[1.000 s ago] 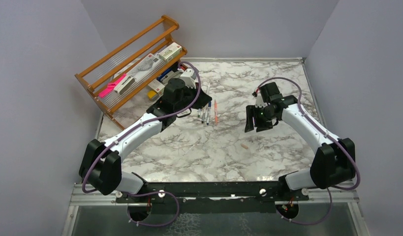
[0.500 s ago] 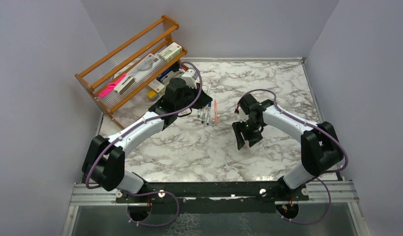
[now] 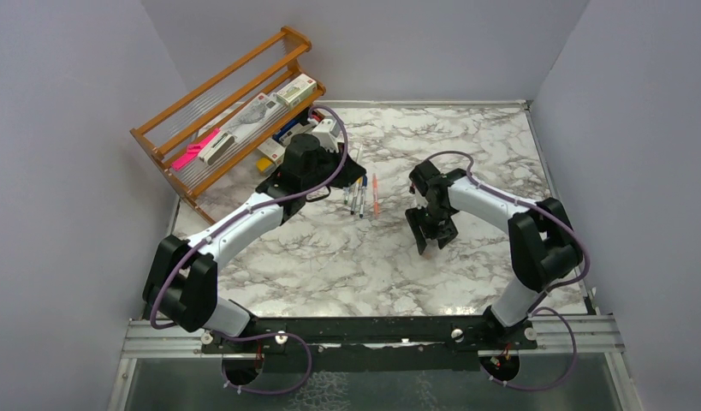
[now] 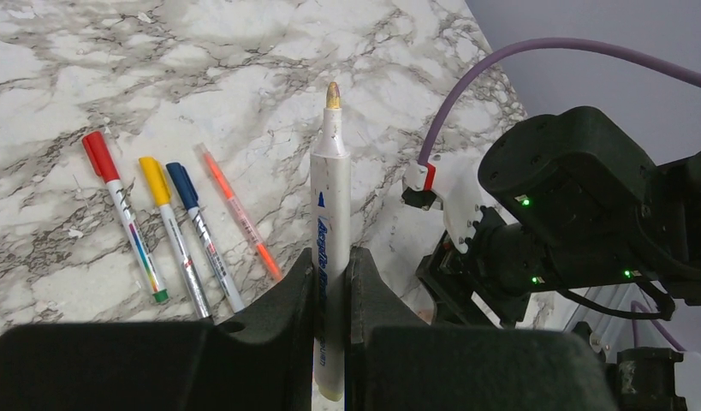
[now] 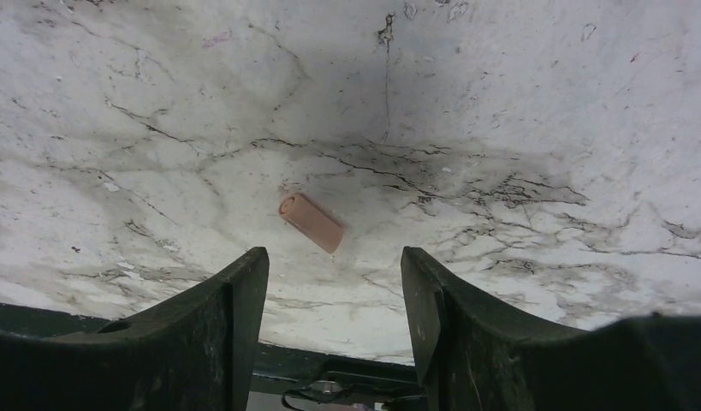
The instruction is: Insert the pens into the pen caps
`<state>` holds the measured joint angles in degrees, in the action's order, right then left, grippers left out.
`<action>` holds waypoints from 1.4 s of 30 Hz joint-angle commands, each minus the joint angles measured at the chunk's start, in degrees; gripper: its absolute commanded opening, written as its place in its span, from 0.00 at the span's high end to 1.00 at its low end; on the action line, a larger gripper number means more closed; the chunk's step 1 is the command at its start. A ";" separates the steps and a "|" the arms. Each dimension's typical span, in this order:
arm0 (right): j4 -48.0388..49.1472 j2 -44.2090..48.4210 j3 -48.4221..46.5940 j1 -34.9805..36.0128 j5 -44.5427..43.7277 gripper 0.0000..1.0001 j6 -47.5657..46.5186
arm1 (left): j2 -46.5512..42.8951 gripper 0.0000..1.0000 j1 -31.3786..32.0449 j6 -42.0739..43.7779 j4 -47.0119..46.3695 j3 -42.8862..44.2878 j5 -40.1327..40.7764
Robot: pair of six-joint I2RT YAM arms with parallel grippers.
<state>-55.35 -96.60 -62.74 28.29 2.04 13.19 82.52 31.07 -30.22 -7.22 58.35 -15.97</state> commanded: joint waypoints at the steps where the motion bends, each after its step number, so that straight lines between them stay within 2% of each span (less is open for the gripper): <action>1: 1.58 -1.16 -0.57 0.30 -2.00 0.41 -0.52 | 0.12 1.00 -0.85 0.74 -1.69 -0.88 -2.12; 16: 3.49 -4.36 0.69 2.14 -2.48 0.42 -0.11 | 0.12 1.00 -1.62 0.02 -4.54 -1.73 -4.96; 23: 3.59 -5.40 0.05 2.26 -3.86 0.55 0.06 | 0.23 1.00 -2.05 0.15 -4.23 -1.88 -5.22; 35: 4.16 -5.29 0.25 2.19 -1.71 0.85 0.84 | 0.17 1.00 -2.24 -0.25 -4.19 -2.13 -5.53; 39: 4.91 -4.30 0.20 2.16 0.68 0.98 1.38 | -0.09 1.00 -2.24 -0.32 -4.05 -2.10 -5.60; 42: 5.69 -2.74 -1.06 2.18 4.12 0.99 2.04 | -0.22 1.00 -2.24 -0.63 -4.17 -2.14 -5.71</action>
<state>-52.53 -101.25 -62.43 30.06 1.26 13.82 82.85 29.21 -30.33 -9.74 56.66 -20.16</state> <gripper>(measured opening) 0.110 0.115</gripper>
